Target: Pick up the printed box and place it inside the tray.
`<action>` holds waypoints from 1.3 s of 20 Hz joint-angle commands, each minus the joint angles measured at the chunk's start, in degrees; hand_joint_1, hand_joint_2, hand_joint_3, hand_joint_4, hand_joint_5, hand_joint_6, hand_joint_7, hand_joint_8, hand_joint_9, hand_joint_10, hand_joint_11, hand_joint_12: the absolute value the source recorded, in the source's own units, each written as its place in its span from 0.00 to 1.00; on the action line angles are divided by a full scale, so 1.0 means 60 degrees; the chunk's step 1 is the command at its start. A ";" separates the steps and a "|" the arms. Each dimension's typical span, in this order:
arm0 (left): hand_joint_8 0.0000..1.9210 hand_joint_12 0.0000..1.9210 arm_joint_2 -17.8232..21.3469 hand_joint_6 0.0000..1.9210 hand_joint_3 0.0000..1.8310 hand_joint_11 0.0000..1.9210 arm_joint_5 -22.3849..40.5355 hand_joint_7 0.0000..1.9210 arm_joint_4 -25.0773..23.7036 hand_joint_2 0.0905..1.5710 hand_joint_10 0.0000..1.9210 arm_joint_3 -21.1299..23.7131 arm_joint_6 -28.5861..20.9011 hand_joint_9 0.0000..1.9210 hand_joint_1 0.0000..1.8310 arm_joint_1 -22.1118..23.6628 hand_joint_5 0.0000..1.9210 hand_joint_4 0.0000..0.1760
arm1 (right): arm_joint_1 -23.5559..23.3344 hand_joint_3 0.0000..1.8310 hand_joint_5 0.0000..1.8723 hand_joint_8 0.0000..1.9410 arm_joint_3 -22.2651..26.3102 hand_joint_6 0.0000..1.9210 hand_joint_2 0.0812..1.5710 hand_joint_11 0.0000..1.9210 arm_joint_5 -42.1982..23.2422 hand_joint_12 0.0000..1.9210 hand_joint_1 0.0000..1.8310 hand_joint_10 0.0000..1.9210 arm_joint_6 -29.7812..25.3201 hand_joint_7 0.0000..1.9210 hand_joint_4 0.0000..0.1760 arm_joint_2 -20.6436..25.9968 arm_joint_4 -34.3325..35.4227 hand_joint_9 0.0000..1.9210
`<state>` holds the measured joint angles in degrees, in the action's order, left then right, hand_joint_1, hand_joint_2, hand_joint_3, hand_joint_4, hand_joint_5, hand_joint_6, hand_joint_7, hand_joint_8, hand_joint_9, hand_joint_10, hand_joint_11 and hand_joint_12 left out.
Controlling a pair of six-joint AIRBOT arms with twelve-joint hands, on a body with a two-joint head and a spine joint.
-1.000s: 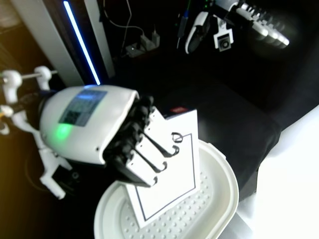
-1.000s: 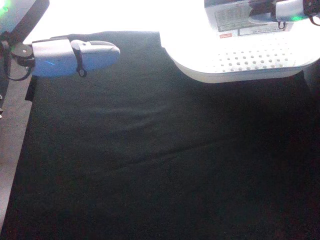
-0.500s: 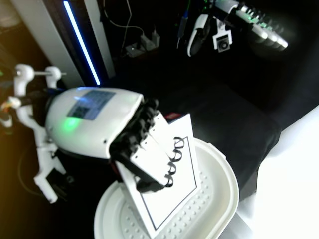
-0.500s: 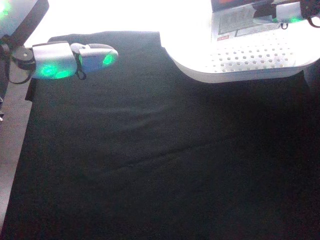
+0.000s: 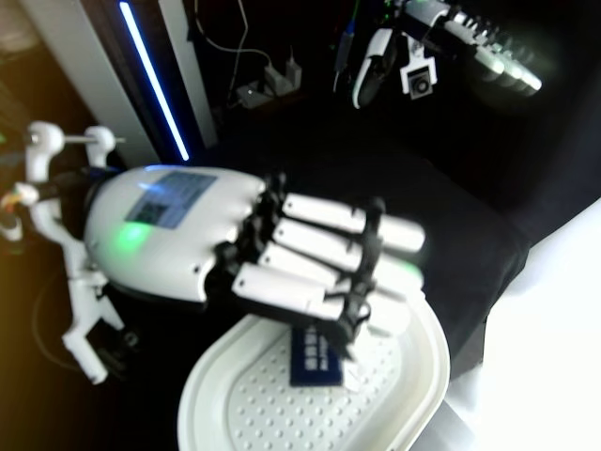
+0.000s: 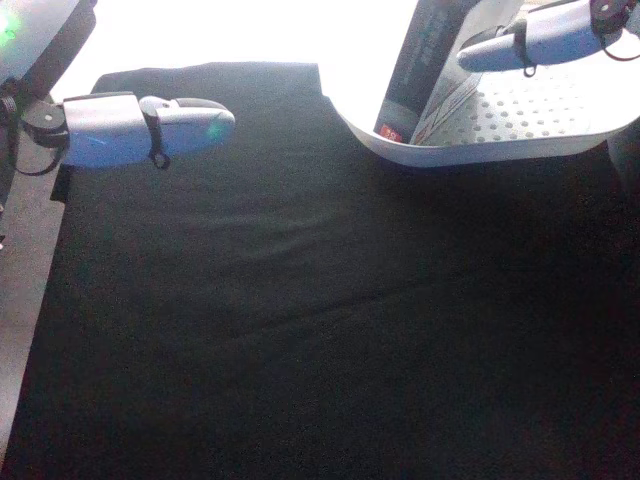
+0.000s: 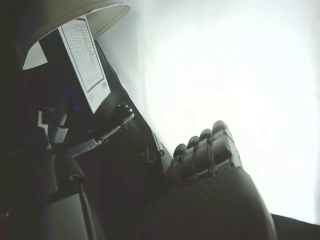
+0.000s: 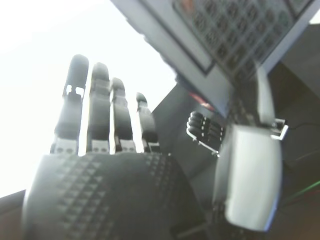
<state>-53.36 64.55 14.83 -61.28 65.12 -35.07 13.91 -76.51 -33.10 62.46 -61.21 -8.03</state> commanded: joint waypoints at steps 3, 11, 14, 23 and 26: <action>0.00 0.00 0.0037 0.00 0.00 0.00 0.1229 0.00 -0.0042 0.49 0.00 0.0014 -0.0028 0.00 0.34 0.0065 0.00 0.00 | -0.0159 0.00 0.00 0.00 0.0089 0.00 0.50 0.01 -0.1138 0.01 0.26 0.00 0.0039 0.00 0.48 0.0060 0.0170 0.00; 0.00 0.00 0.0034 0.00 0.00 0.00 0.1302 0.00 -0.0001 0.47 0.00 0.0020 -0.0029 0.00 0.33 -0.0049 0.00 0.00 | -0.0160 0.00 0.00 0.00 0.0358 0.00 0.39 0.00 -0.1147 0.00 0.36 0.00 0.0039 0.00 0.86 0.0291 0.0170 0.00; 0.00 0.00 0.0046 0.00 0.00 0.00 0.1356 0.00 -0.0004 0.46 0.00 0.0036 -0.0028 0.00 0.32 -0.0080 0.00 0.00 | -0.0171 0.00 0.00 0.00 0.0438 0.00 0.40 0.00 -0.1186 0.00 0.38 0.00 0.0038 0.00 0.98 0.0460 0.0173 0.00; 0.00 0.00 0.0450 0.00 0.00 0.00 0.2381 0.00 -0.0109 0.46 0.00 0.0428 -0.0024 0.00 0.35 -0.0431 0.00 0.98 | -0.0320 0.00 0.00 0.00 0.1523 0.00 0.43 0.00 -0.2533 0.00 0.38 0.00 0.0033 0.00 1.00 0.1854 0.0429 0.00; 0.00 0.00 0.0632 0.00 0.01 0.00 0.2698 0.00 -0.0023 0.50 0.00 0.0580 -0.0027 0.00 0.41 -0.0694 0.00 1.00 | 0.0194 0.00 0.00 0.00 0.1760 0.00 0.41 0.04 -0.3164 0.02 0.37 0.01 0.0032 0.00 1.00 0.2039 0.0793 0.02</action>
<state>-50.13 73.41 14.68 -57.78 65.12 -40.07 16.58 -65.95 -45.39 62.65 -49.12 -3.79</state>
